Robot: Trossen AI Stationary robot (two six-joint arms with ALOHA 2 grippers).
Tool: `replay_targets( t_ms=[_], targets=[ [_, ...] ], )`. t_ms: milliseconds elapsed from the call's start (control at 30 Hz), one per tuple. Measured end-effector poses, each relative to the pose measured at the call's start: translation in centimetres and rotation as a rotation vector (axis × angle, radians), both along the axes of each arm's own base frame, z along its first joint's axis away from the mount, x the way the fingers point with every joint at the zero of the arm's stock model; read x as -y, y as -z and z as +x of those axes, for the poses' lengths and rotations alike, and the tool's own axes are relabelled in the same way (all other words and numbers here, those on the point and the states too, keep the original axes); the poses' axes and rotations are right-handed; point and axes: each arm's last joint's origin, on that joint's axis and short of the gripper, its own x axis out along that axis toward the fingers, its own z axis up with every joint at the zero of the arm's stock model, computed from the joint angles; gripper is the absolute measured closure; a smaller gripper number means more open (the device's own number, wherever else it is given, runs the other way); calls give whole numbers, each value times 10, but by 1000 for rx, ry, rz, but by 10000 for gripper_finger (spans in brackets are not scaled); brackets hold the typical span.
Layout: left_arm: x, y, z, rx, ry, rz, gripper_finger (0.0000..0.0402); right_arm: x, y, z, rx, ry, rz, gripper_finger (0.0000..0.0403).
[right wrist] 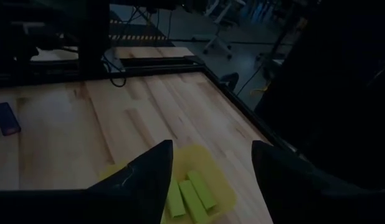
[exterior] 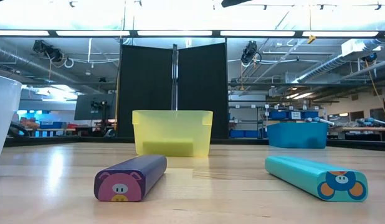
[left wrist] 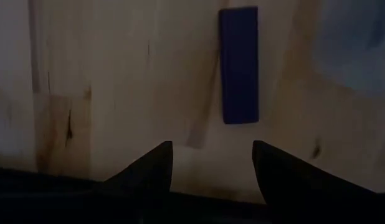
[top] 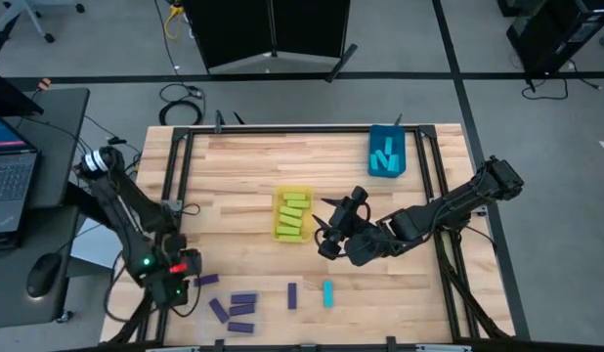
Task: Sort blocks
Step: Put the purple block into the transparent bin
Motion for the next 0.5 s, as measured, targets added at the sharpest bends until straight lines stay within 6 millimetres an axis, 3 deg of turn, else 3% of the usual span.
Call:
replay_targets(
  t_ms=[500],
  targets=[
    [20,11,-5,136,-18,11,174,0,-1,1,24,4,17,186]
  ],
)
